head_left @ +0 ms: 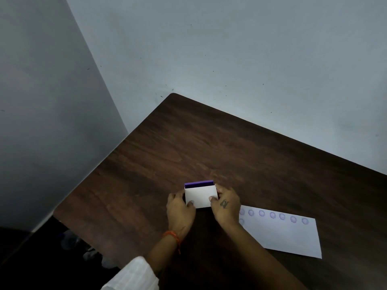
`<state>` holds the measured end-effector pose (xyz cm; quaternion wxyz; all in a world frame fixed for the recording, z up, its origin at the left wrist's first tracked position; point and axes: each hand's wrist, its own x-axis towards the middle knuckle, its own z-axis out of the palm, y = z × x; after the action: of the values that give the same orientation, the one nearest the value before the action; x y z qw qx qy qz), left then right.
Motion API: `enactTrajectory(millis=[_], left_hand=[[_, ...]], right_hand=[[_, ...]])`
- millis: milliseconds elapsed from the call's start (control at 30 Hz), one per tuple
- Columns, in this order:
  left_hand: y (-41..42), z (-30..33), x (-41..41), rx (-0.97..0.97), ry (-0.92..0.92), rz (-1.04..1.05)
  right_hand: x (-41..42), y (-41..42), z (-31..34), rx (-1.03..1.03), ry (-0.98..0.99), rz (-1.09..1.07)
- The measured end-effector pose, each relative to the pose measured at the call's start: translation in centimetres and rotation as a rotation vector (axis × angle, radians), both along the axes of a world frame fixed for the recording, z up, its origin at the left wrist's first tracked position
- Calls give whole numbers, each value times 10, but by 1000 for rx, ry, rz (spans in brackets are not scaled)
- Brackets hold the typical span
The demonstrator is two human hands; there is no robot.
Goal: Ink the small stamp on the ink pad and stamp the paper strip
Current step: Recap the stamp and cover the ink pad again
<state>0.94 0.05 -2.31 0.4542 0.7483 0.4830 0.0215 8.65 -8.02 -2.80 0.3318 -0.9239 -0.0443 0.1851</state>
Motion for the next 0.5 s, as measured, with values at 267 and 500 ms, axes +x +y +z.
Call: enactTrajectory(millis=[267,500], left_hand=[[5,-5,-1,21,-35,28],[14,-8,-1,28,-37,25]], right_hand=[[4,0,-3,7,48,-37],[9,-3,-2,-20,15,33]])
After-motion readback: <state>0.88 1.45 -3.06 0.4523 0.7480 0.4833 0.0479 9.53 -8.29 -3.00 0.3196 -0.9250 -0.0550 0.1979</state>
